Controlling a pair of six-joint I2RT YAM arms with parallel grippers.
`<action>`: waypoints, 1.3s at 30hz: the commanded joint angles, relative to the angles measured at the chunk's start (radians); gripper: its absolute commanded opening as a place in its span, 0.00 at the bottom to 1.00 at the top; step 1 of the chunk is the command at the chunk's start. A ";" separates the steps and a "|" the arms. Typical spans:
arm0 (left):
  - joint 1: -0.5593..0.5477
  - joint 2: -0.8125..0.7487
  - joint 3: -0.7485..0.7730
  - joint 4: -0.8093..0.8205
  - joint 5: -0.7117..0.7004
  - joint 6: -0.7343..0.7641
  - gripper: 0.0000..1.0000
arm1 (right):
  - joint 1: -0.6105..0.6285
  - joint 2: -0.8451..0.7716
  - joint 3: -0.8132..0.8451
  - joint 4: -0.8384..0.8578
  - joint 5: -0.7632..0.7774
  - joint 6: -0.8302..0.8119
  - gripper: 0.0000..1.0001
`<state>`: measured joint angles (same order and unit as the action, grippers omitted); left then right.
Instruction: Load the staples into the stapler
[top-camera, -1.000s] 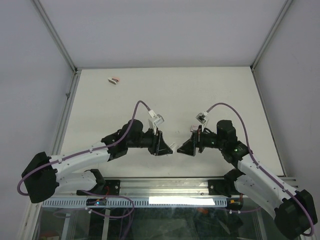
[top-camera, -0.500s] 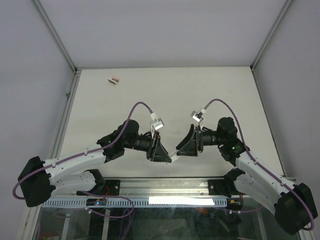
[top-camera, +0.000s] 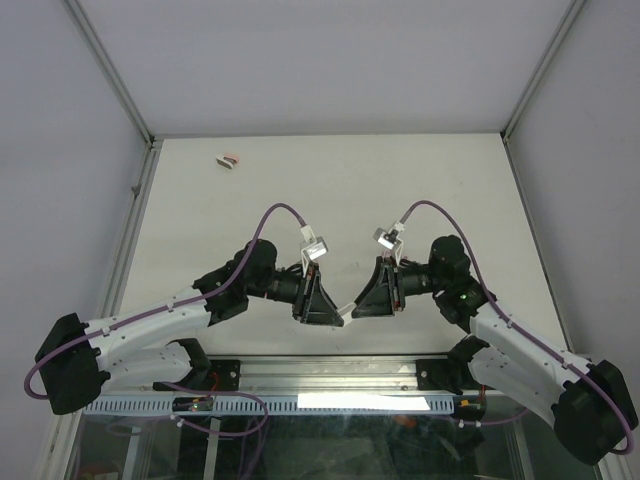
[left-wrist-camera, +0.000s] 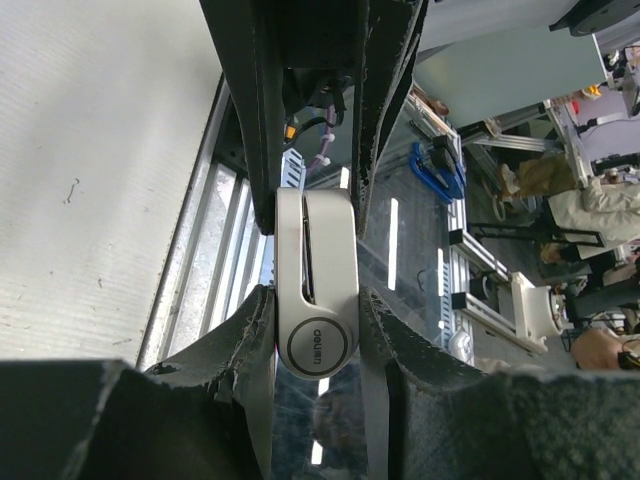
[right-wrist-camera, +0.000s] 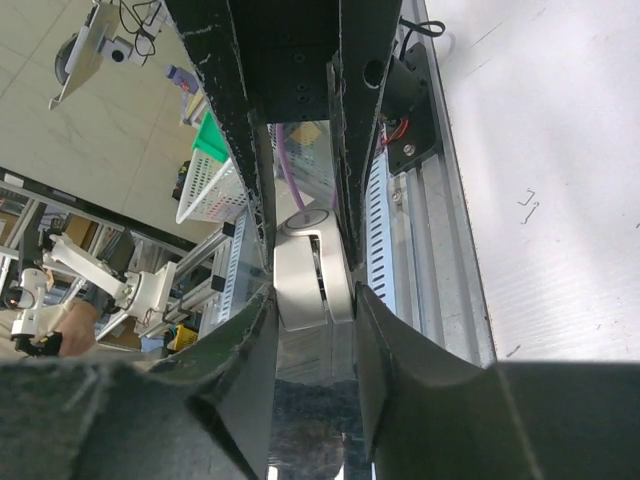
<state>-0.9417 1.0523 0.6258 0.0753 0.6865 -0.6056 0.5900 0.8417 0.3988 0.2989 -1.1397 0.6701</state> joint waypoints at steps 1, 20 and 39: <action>0.001 -0.015 0.030 0.051 -0.033 -0.010 0.00 | 0.016 0.007 0.059 0.033 0.019 0.014 0.08; 0.067 -0.109 0.192 -0.317 -0.657 0.319 0.99 | -0.020 0.167 0.193 -0.503 0.586 -0.148 0.00; 0.065 -0.024 0.082 -0.240 -0.697 0.220 0.99 | 0.007 0.482 0.156 -0.356 0.644 -0.057 0.00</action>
<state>-0.8761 1.0313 0.7372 -0.2356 0.0048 -0.3450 0.5907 1.3170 0.5396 -0.1211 -0.5201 0.6090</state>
